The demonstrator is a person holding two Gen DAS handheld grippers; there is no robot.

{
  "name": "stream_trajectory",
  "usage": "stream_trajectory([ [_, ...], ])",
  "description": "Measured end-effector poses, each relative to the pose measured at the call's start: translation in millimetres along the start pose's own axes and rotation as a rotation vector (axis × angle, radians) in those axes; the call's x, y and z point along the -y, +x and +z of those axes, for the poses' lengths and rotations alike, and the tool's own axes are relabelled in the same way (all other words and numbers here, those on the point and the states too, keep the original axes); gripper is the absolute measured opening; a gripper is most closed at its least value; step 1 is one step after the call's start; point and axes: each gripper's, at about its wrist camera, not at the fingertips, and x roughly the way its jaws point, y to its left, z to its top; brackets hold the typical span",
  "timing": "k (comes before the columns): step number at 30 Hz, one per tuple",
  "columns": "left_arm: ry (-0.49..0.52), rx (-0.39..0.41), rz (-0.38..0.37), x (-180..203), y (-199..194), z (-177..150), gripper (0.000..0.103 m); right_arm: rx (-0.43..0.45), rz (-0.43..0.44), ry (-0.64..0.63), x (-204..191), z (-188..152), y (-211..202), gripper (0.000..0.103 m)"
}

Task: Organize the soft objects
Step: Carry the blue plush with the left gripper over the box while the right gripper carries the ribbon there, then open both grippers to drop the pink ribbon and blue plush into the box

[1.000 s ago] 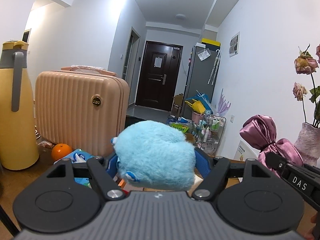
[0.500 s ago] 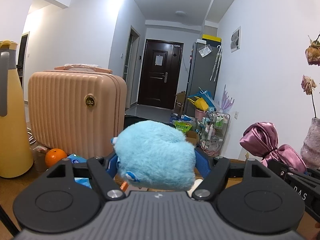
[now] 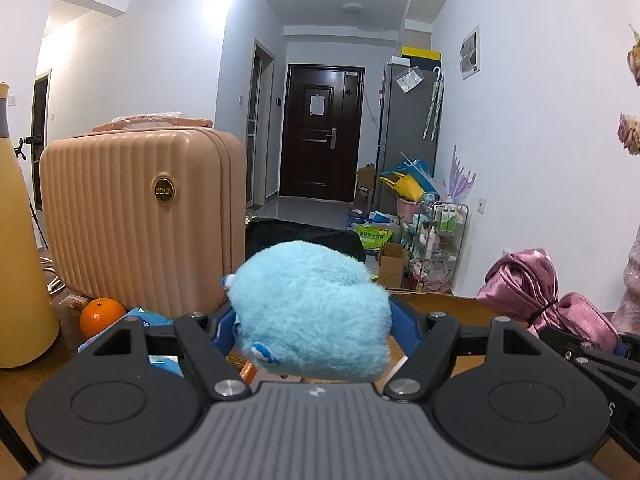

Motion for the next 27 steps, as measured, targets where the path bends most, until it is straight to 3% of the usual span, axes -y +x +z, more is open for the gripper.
stream_trajectory([
  [21,0.041,-0.069,0.036,-0.2,34.5,-20.2,0.076,-0.043,0.000,0.005,2.1,-18.9,20.9,0.023],
  [25,0.040,-0.064,0.035,-1.7,33.7,-21.2,0.079,-0.057,-0.013,0.009,2.8,-18.5,23.5,0.036],
  [27,0.034,-0.055,0.039,-1.7,31.7,-21.0,0.086,-0.050,-0.029,0.018,4.2,-18.7,22.8,0.044],
])
